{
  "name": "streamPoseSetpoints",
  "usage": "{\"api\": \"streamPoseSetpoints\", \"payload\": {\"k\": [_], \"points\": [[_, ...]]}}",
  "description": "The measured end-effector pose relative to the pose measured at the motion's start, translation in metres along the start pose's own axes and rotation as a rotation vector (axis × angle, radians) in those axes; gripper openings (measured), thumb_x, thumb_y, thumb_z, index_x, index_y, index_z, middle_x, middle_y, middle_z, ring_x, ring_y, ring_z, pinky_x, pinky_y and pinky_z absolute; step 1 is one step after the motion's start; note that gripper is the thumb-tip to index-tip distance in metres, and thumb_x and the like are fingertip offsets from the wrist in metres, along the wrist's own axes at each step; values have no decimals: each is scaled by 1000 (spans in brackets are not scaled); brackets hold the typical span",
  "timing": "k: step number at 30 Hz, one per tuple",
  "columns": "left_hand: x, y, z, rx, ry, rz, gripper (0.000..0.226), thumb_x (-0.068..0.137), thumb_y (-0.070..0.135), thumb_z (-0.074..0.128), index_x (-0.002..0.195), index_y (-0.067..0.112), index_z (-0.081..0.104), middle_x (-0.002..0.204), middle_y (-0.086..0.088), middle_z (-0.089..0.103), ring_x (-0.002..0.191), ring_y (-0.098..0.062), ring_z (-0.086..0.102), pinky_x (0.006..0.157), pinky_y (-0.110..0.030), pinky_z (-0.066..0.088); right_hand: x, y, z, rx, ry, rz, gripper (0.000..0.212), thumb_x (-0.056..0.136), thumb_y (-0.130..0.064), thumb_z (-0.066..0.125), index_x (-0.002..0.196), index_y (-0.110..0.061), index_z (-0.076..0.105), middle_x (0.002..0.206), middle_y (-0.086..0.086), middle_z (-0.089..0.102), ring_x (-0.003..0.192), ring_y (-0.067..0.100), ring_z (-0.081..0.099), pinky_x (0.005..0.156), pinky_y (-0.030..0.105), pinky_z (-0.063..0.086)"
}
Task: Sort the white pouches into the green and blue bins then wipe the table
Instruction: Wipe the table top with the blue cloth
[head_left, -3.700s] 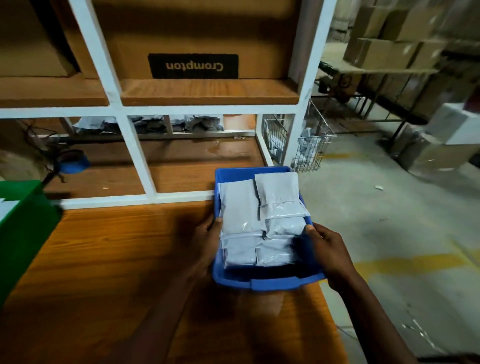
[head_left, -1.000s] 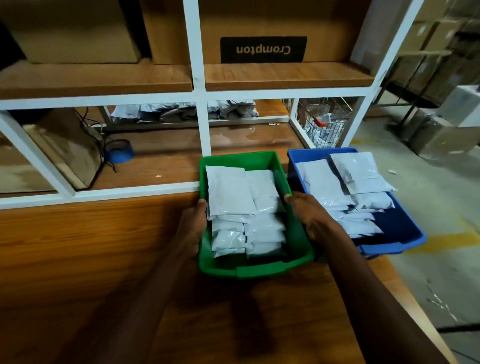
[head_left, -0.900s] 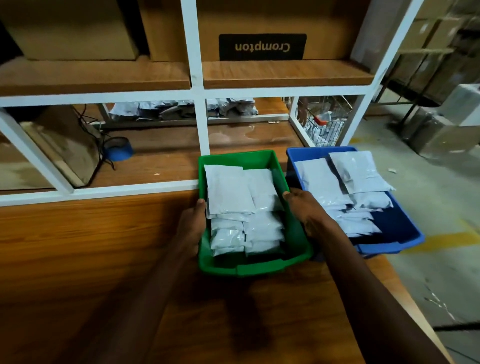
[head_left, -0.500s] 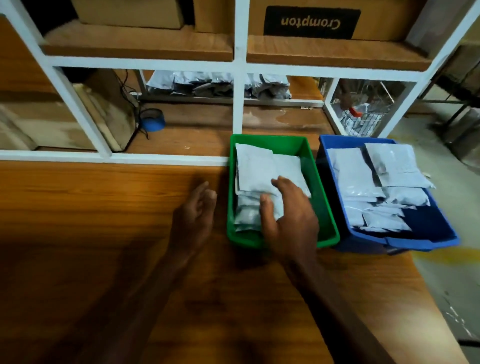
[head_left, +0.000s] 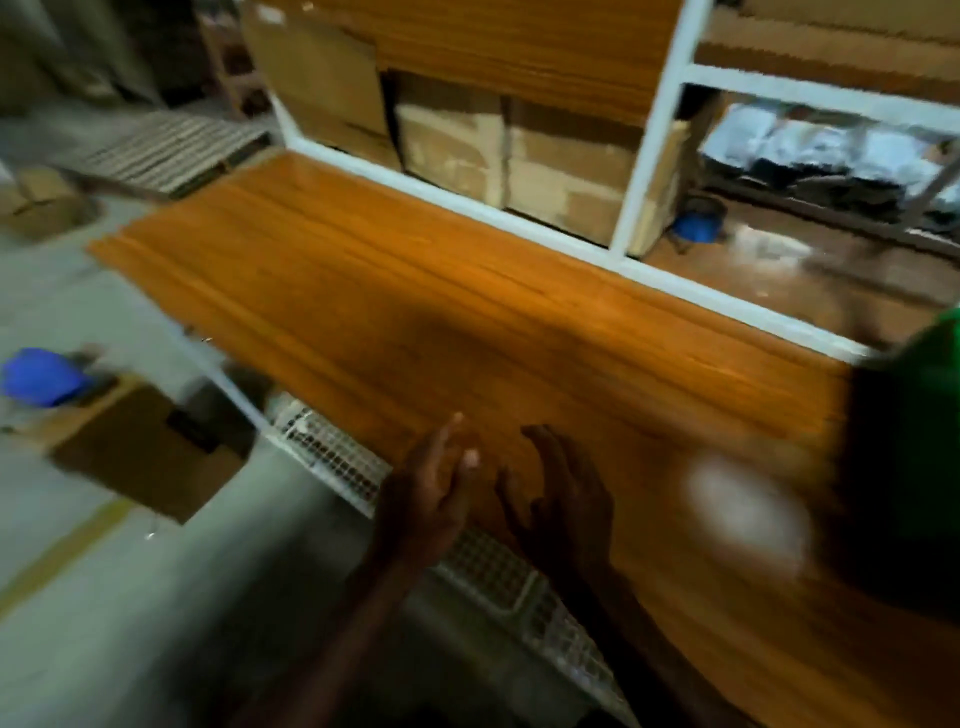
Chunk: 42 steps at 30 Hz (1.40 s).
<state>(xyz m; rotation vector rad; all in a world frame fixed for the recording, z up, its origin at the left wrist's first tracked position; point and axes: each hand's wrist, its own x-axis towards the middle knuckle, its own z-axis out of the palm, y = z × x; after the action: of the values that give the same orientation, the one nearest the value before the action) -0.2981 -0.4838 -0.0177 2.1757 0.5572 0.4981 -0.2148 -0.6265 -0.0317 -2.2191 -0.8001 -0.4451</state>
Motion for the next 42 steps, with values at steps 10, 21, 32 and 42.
{"api": "streamPoseSetpoints", "payload": {"k": [10, 21, 32, 42], "points": [[40, -175, -169, 166, 192, -267, 56, 95, 60, 39, 148, 42, 29, 147, 6, 47, 129, -13, 50, 99, -29, 42, 61, -166, 200, 176, -370, -207, 53, 95, -50, 48, 132, -12, 59, 129, 10, 63, 115, 27, 61, 88, 34, 49], [131, -344, -345, 345, 367, -489, 58, 101, 53, 40, 153, 34, 25, 157, 6, 33, 140, -15, 38, 102, -28, 35, 156, -330, 455, 327, -658, -378, 60, 93, -53, 49, 142, -19, 50, 146, 5, 52, 133, 20, 49, 106, 37, 43], [226, -534, -498, 423, 385, -626, 69, 95, 63, 25, 154, 25, 25, 158, -4, 31, 144, -21, 29, 113, -35, 30, 244, -491, 736, 254, -943, -490, 63, 93, -51, 47, 143, -13, 47, 144, 11, 52, 130, 32, 51, 98, 41, 46], [288, -760, -565, 308, 374, -726, 70, 95, 60, 29, 153, 20, 30, 158, -3, 32, 144, -19, 29, 116, -35, 30, 233, -552, 1027, 65, -1180, -107, 72, 88, -64, 60, 135, -12, 44, 129, 18, 60, 120, 39, 57, 94, 45, 46]]}}
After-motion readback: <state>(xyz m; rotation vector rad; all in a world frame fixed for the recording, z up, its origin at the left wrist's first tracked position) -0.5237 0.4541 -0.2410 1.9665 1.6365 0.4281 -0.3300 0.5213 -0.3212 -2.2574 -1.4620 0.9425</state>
